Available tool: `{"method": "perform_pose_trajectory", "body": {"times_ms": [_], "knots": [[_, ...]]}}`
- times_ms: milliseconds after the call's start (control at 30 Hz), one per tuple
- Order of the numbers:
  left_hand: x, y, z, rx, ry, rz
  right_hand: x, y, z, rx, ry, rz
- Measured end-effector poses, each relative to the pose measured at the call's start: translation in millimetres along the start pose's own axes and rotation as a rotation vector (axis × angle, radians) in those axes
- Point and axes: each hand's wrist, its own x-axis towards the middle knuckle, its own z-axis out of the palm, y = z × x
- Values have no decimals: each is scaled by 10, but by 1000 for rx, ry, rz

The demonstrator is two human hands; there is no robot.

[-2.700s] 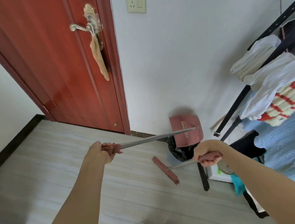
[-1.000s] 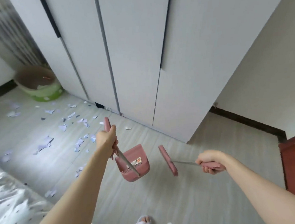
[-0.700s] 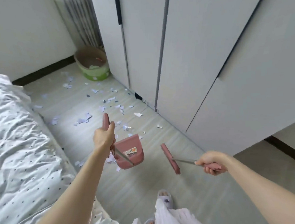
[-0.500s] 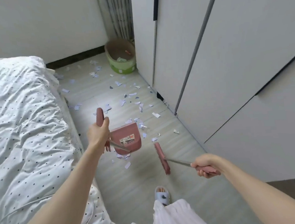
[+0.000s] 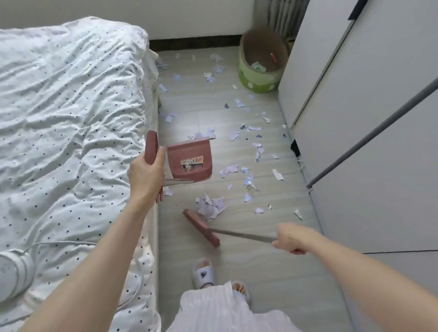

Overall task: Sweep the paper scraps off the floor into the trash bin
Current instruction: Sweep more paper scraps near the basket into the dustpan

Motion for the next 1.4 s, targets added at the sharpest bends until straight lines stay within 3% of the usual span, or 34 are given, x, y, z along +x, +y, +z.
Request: {"method": "perform_pose_trajectory", "body": {"times_ms": [167, 467, 767, 1000, 1133, 1400], "knots": [[418, -30, -44, -3, 22, -5, 273, -518, -412, -147, -30, -80], [1045, -41, -47, -3, 43, -17, 923, -1080, -945, -277, 80, -99], [1460, 131, 208, 4, 116, -64, 1342, -769, -1809, -491, 193, 23], [1715, 382, 459, -13, 174, -81, 1441, -404, -2568, -626, 297, -115], [1821, 521, 595, -37, 230, -99, 1443, -309, -2849, -592, 277, -155], [1878, 513, 785, -16, 261, -93, 1721, -439, -2772, -641, 187, -174]]}}
